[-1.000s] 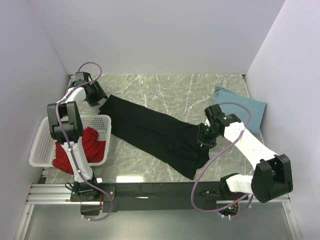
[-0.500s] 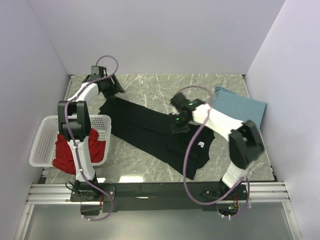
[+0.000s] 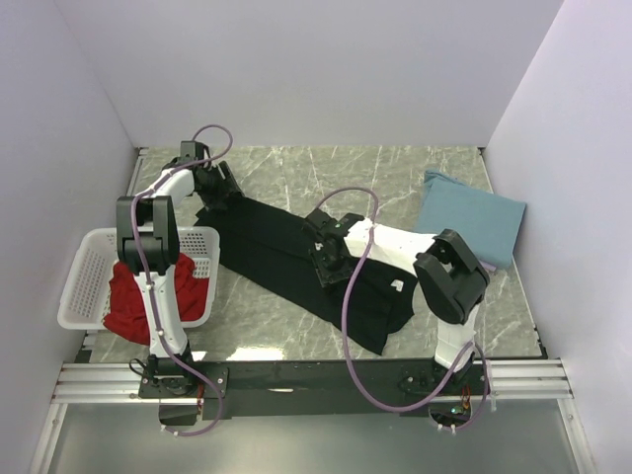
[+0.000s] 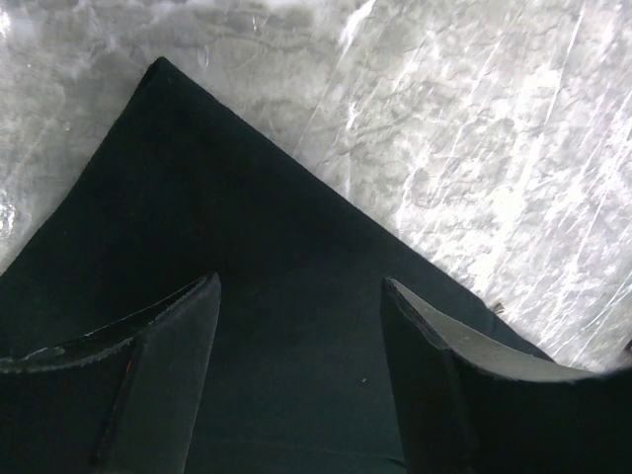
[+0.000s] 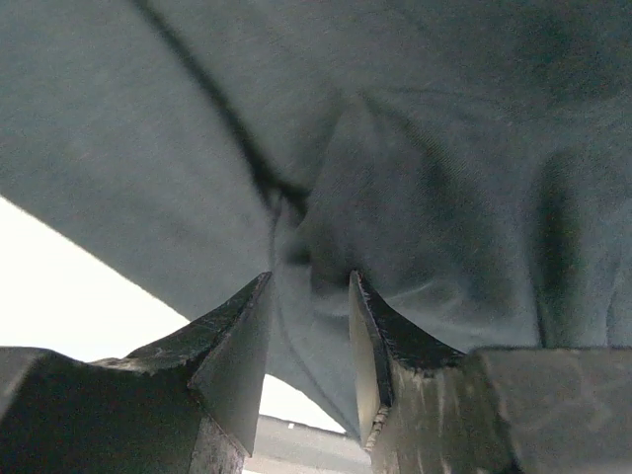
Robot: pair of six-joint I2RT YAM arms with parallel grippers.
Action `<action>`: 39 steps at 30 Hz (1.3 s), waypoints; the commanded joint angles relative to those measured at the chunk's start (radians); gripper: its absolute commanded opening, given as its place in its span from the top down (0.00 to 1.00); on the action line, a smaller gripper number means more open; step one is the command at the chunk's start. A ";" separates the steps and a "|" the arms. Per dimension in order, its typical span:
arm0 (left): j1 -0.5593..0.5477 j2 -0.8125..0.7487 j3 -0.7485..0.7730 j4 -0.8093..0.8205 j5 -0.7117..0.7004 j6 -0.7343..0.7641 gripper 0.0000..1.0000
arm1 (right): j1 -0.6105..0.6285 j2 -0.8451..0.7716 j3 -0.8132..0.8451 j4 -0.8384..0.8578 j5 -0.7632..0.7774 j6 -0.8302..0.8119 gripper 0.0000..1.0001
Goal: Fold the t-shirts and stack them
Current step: Fold the tshirt
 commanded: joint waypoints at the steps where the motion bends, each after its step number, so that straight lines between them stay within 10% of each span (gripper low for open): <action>1: -0.002 0.010 0.019 0.006 0.032 0.020 0.29 | 0.007 0.033 0.011 0.006 0.096 0.044 0.56; 18: 0.001 0.010 0.013 0.006 0.030 0.031 0.29 | -0.017 -0.068 0.106 -0.149 0.032 0.034 0.85; 39: 0.004 0.032 0.115 -0.005 0.038 -0.006 0.30 | -0.446 -0.318 -0.085 -0.031 -0.051 0.089 0.55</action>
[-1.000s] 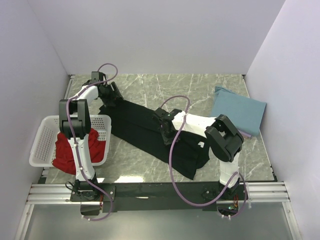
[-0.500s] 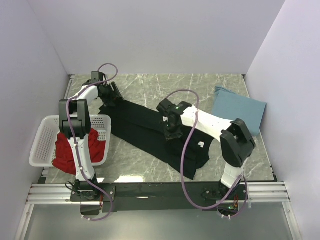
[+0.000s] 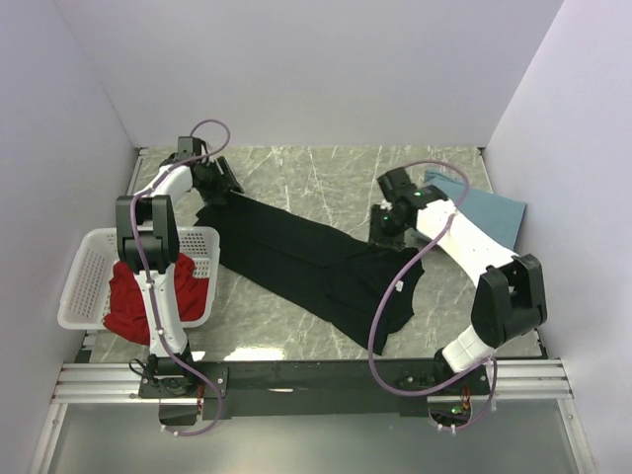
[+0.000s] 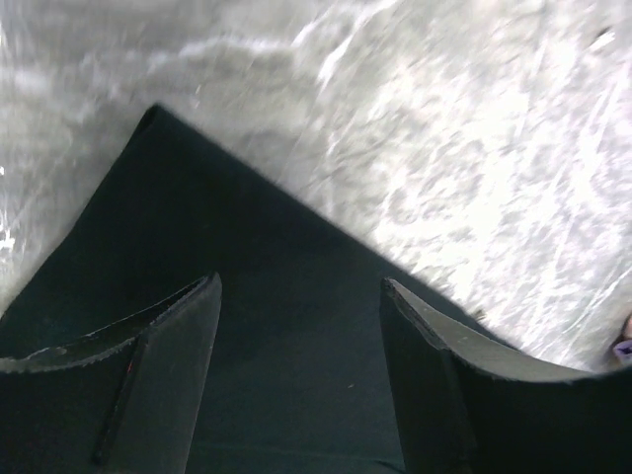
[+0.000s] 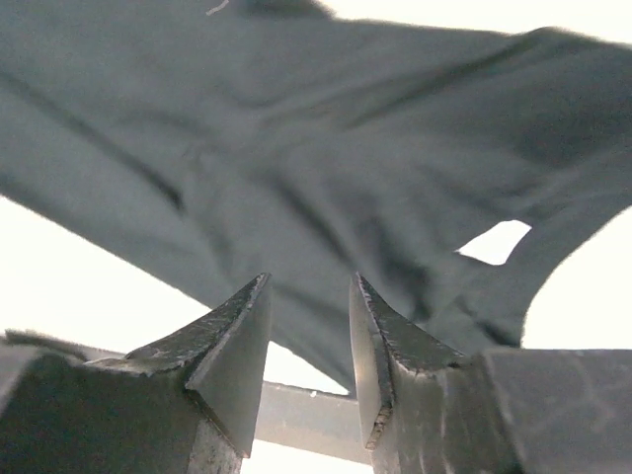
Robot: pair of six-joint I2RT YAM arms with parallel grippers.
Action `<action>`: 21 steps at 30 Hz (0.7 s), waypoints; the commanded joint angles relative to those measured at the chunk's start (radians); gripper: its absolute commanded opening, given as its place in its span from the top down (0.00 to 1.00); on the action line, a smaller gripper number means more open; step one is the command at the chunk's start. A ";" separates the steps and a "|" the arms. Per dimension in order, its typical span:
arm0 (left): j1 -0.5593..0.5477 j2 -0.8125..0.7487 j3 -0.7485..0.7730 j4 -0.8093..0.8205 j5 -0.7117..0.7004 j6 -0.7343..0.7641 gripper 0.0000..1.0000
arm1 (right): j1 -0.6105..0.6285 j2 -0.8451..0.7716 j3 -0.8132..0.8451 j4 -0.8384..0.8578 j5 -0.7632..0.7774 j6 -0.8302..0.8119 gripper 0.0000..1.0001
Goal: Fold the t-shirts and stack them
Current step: Fold the tshirt
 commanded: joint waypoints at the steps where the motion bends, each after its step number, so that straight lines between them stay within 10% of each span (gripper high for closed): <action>1: -0.013 0.011 0.086 0.012 0.018 -0.016 0.30 | -0.081 -0.029 -0.066 0.088 0.042 -0.011 0.55; 21: -0.025 0.160 0.221 0.059 0.011 -0.146 0.30 | -0.383 0.103 -0.166 0.313 0.053 -0.079 0.51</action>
